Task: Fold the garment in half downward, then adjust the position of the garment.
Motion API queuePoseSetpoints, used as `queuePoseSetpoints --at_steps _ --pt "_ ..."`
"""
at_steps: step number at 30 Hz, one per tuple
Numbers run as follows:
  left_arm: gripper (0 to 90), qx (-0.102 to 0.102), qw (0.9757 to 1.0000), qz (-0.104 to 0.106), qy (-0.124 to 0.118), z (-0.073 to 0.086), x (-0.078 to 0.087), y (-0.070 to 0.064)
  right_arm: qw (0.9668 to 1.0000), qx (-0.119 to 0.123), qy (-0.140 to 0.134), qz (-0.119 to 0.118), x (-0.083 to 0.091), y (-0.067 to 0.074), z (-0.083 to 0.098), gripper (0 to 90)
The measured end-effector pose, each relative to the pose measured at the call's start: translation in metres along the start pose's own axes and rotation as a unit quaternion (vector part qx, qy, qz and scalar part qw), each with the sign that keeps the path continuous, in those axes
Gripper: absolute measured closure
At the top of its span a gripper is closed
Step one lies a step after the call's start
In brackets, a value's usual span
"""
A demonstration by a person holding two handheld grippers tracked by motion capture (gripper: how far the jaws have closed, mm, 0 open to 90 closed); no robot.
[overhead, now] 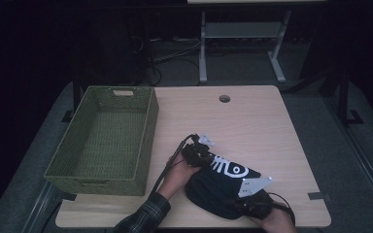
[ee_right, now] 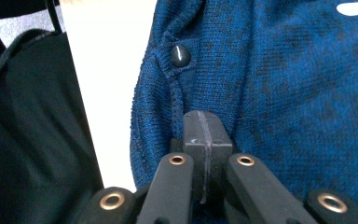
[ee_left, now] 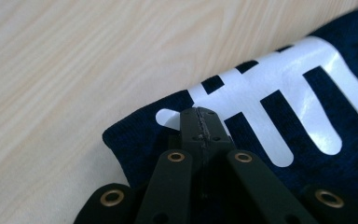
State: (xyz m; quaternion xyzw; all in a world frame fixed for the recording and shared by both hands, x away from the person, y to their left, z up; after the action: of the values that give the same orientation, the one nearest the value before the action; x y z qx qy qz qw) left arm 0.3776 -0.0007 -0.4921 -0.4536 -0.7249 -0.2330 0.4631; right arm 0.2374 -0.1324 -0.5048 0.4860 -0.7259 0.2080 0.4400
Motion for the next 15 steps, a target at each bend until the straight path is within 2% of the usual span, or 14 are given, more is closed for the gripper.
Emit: queuePoseSetpoints --at_steps 2,4,5,7,8,10,11,12,13,14,15 --pt "90.0 0.003 0.9999 0.002 -0.011 -0.001 0.007 0.000 1.0000 0.002 -0.008 0.002 0.003 0.000 -0.002 88.5" --pt "90.0 0.003 0.9998 0.003 -0.017 0.000 0.011 -0.001 0.9998 -0.005 -0.021 -0.002 0.009 -0.001 -0.004 81.0" --pt "90.0 0.004 0.9996 0.007 -0.027 0.000 0.018 -0.003 0.9998 -0.005 -0.021 -0.002 0.009 -0.001 -0.004 81.0" --pt "90.0 0.008 0.9989 0.013 -0.044 0.002 0.028 -0.009 0.9991 -0.011 -0.041 0.006 0.019 -0.004 -0.006 81.0" --pt "90.0 0.003 0.9986 0.019 -0.050 0.007 0.038 -0.016 0.9983 -0.017 -0.055 0.011 0.028 -0.008 -0.008 81.5" --pt "90.0 0.001 0.9983 0.023 -0.054 0.012 0.046 -0.024 0.9975 -0.016 -0.064 0.025 0.036 -0.014 -0.010 84.0" --pt "90.0 0.001 0.9983 0.023 -0.054 0.012 0.046 -0.024 0.9975 -0.016 -0.064 0.025 0.036 -0.014 -0.010 84.0" --pt "90.0 -0.007 0.9984 0.027 -0.050 0.020 0.054 -0.033 0.9962 -0.025 -0.073 0.039 0.045 -0.022 -0.012 87.7" --pt "90.0 -0.007 0.9984 0.027 -0.050 0.020 0.054 -0.033 0.9962 -0.025 -0.073 0.039 0.045 -0.022 -0.012 87.7" --pt "90.0 -0.007 0.9981 0.030 -0.052 0.025 0.058 -0.039 0.9941 -0.037 -0.084 0.059 0.053 -0.035 -0.012 89.6" --pt "90.0 -0.011 0.9984 0.028 -0.048 0.033 0.061 -0.048 0.9932 -0.041 -0.089 0.063 0.056 -0.040 -0.011 89.7"
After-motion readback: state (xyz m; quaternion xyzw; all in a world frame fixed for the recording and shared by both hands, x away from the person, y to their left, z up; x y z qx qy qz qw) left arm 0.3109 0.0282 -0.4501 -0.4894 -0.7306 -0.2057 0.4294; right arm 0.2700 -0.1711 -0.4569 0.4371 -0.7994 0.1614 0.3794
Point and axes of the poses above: each handheld gripper's, and its own axes: x roughly backward along the jaws, z roughly out of its underside, y roughly to its left, the point moved 6 cm from there along -x, roughly forward along the jaws, and after that the axes turned 13 degrees about y, right-handed, at the moved point
